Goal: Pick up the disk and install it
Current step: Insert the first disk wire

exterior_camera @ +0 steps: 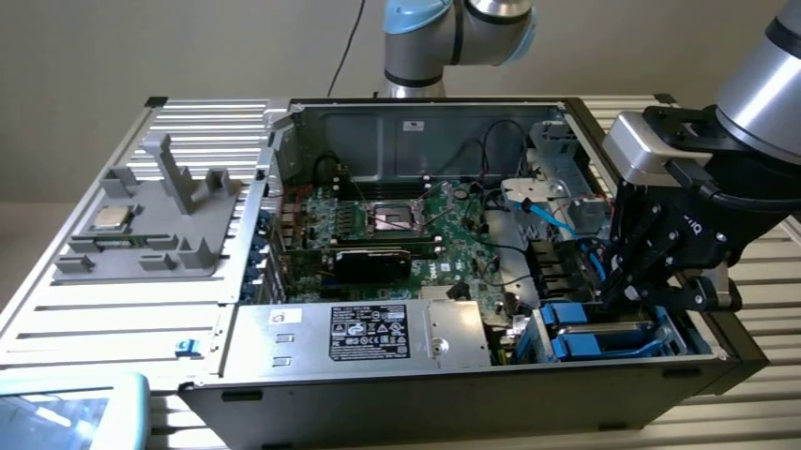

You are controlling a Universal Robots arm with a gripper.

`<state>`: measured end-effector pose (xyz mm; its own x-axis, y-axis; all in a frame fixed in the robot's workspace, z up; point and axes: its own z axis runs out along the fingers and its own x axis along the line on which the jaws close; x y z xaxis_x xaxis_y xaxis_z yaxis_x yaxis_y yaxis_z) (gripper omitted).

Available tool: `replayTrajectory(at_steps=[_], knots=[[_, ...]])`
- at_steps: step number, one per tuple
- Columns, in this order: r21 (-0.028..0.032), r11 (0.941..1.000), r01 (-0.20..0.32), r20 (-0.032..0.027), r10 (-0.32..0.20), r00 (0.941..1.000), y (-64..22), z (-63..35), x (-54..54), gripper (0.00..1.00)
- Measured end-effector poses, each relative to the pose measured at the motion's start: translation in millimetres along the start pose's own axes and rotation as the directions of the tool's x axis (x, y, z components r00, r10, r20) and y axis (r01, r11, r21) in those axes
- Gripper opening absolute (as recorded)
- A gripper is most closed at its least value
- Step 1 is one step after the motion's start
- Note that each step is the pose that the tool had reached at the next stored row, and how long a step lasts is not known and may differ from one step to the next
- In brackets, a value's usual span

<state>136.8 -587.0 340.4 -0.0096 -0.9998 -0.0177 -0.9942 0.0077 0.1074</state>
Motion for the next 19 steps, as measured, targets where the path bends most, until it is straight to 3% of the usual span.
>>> replayTrajectory(at_steps=[19], knots=[[0.0002,0.9999,-0.012,0.0012,0.012,0.9999,0.0,-0.4,-0.1,0.15]])
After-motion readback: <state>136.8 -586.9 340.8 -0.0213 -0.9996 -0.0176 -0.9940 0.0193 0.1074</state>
